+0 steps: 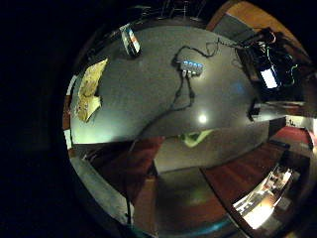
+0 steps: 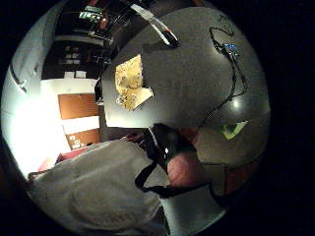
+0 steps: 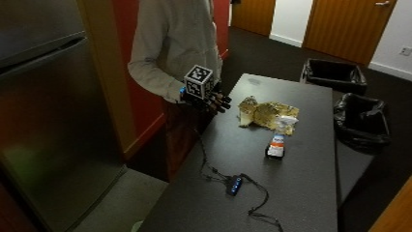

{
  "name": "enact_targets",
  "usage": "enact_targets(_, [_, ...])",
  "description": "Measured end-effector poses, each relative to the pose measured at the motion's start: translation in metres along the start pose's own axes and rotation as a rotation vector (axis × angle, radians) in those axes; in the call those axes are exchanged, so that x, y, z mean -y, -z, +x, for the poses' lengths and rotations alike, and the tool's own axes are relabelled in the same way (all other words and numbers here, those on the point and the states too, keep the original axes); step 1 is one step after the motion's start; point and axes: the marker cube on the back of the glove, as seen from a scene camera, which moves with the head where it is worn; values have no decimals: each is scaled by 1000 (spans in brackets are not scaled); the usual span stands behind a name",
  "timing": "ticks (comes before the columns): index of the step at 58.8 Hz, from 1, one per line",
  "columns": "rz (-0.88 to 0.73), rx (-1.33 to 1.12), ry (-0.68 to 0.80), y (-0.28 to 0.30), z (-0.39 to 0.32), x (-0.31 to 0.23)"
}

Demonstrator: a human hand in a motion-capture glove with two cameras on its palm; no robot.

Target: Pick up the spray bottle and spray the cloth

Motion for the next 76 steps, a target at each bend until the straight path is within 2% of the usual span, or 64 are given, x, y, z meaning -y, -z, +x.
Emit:
enact_targets(21, [117, 119, -19, -17, -19, 32])
enact_targets(52, [375, 620, -58, -45, -58, 77])
enact_targets(76, [613, 809, -221, -71, -76, 122])
